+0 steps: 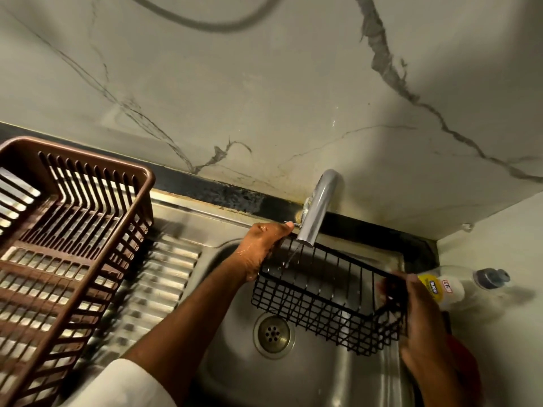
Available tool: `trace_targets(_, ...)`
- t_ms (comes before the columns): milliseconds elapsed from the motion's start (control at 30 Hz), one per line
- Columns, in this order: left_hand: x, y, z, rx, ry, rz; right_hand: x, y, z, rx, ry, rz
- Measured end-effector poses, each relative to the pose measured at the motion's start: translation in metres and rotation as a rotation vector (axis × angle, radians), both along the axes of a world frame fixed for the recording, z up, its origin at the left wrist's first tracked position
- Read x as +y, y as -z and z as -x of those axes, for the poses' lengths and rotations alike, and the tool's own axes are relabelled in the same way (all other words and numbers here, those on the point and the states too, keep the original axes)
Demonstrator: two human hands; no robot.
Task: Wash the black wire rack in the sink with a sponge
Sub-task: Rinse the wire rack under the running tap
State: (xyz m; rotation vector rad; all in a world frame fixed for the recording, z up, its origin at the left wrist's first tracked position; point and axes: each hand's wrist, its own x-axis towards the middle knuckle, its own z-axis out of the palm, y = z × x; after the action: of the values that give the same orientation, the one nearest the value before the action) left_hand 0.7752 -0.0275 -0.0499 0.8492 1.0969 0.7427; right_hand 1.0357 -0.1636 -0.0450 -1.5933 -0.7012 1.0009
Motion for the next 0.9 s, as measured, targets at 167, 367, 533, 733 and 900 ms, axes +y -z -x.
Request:
trace_targets(167,0.000,-0.010,-0.021,0.225,0.134,-0.129,0.032,-0.026,0.027,-0.563,-0.379,0.119)
trace_targets(367,-0.002,-0.019,-0.054,0.159,0.300,-0.254,0.052,-0.009,0.076,-0.744,-0.250,0.045)
trace_targets(533,0.012,0.007,-0.037,0.171,0.359,-0.172,0.044,-0.027,0.076,-0.523,-0.124,0.067)
trace_targets(733,0.003,0.015,-0.043,0.240,0.447,-0.162,0.046,-0.025,0.077,-0.655,-0.110,0.082)
trace_targets(900,-0.011,-0.014,-0.059,0.132,0.503,-0.272,0.047,0.000,0.072,-0.636,-0.109,0.117)
